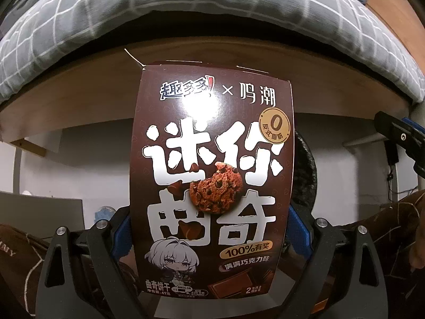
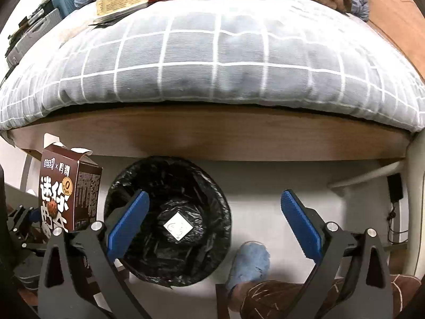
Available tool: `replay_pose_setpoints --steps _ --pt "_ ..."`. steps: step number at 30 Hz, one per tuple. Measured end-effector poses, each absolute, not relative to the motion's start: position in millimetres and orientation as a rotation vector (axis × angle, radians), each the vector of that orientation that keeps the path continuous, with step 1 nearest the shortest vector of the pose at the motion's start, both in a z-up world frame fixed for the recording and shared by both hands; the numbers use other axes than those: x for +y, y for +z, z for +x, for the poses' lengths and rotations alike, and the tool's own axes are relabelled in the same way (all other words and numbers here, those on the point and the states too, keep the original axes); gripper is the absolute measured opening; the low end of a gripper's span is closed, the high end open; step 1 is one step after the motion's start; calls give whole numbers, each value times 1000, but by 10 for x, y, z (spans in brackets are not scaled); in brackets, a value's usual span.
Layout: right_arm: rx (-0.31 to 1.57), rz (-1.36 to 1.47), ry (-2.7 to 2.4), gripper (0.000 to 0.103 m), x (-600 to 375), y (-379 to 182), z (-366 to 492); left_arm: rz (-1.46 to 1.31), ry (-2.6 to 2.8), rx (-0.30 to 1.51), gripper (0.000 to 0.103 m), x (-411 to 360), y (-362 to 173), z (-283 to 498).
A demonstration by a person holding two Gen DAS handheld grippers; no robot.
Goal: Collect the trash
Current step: 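Open the right tool over the bin while the left tool drops the cookie box, then move both open tools back toward the remaining trash on the bed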
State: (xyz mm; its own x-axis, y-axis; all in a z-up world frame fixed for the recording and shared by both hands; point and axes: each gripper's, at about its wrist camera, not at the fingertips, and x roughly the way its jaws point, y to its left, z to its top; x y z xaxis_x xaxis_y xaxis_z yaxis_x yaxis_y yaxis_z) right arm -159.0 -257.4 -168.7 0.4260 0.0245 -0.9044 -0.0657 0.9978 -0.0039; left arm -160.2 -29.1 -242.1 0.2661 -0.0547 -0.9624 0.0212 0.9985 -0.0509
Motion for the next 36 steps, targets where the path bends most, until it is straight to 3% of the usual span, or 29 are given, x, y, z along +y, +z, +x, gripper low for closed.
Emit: replay_pose_setpoints --steps 15,20,36 --pt "1110 -2 5 95 -3056 -1719 -1797 -3 -125 1315 90 -307 -2440 -1571" --pt "1117 40 -7 95 -3185 -1757 -1796 -9 -130 1289 95 -243 -2413 -1573" --pt "1135 38 18 95 -3092 -1932 -1716 3 -72 1277 97 31 -2293 -1698"
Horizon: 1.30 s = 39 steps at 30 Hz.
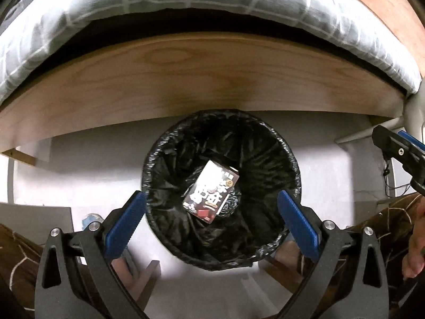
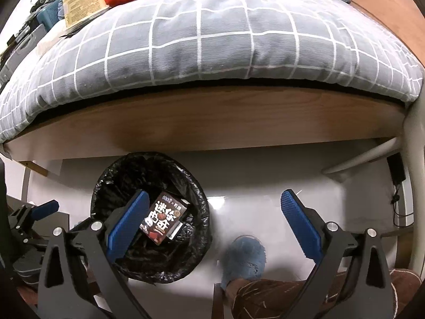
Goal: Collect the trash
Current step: 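Move both open tools back toward the remaining trash on the bed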
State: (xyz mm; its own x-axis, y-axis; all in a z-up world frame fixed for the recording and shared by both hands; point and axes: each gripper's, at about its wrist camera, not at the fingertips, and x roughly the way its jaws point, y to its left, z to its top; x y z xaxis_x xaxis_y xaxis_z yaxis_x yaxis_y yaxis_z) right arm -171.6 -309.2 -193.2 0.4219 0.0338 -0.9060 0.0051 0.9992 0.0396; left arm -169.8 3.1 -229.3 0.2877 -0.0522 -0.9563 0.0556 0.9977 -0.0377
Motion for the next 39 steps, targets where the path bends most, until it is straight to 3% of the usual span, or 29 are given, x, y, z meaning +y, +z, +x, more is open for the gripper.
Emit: replay_pose_setpoints --steps 11,39 --pt "1099 28 60 95 -2802 -1797 -1625 46 -1 1187 97 -58 -1842 -1866" --pt "863 -12 97 95 -2148 -414 -1619 -27 83 965 97 322 -578 -1938"
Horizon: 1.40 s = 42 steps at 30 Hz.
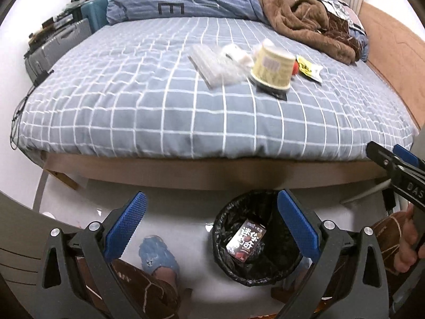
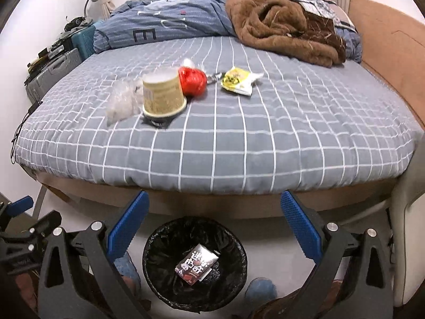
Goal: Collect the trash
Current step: 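Move both open tools back toward the remaining trash on the bed, then grasp the bubble-wrap sleeve with the left tool while the right tool grasps the yellow packet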
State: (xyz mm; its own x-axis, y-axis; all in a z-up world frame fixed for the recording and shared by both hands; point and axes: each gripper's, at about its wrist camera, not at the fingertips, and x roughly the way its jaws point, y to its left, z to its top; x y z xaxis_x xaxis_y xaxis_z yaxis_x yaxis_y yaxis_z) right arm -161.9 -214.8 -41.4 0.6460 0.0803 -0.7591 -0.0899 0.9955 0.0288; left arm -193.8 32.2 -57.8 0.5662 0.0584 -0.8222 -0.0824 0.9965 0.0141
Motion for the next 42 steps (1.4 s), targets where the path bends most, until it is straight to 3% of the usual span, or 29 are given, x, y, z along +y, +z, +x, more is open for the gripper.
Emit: replay_pose_setpoints --steps 11,22,31,42 --pt "795 -46 93 95 -2100 -2 -1358 -57 90 942 97 475 -350 -1567" --pt "790 7 55 95 -2302 72 -708 -72 92 948 97 456 -394 -908" --pt "813 76 35 95 -2424 -184 53 -132 122 936 97 551 -402 -170" --pt "872 85 1 95 -2587 -638 962 -211 121 994 96 638 -820 566"
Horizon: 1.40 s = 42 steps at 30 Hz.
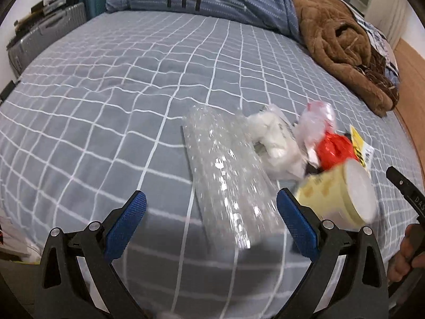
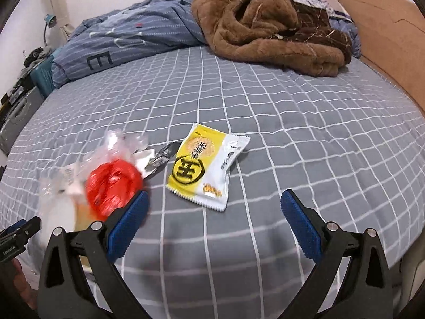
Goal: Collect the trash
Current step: 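Grasp the bubble-wrap sleeve with the left tool while the right tool grasps the yellow packet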
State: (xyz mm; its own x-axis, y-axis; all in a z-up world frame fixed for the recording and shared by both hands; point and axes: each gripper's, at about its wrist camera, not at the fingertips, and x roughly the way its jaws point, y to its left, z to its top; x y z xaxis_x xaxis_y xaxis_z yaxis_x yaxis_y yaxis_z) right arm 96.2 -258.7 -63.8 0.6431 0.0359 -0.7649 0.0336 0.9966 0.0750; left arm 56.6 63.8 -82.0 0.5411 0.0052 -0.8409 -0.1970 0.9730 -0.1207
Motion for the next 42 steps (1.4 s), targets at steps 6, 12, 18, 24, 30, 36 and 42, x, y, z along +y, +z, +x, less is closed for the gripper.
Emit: replay_pose_setpoints --steps 6,12,18,24,30,36,42 --pt "890 72 5 95 -2552 -789 1347 -213 112 1029 96 589 -972 849" --pt "929 82 -2 95 -2572 -961 1611 -157 140 1052 90 526 -1020 903" --pt "946 92 5 95 -2551 -1037 1733 -133 114 1082 68 463 -1049 898" --pt "982 91 11 85 -2504 -1126 1790 -122 93 1115 42 398 -1080 877" --pt "1005 88 19 68 -2475 -1170 1797 -128 55 1117 28 392 -1039 863" --pt "1007 92 27 42 -2478 -1168 1785 -139 45 1097 27 419 -985 872" --pt "985 102 20 33 -2520 -1071 1770 -128 52 1059 27 427 -871 849"
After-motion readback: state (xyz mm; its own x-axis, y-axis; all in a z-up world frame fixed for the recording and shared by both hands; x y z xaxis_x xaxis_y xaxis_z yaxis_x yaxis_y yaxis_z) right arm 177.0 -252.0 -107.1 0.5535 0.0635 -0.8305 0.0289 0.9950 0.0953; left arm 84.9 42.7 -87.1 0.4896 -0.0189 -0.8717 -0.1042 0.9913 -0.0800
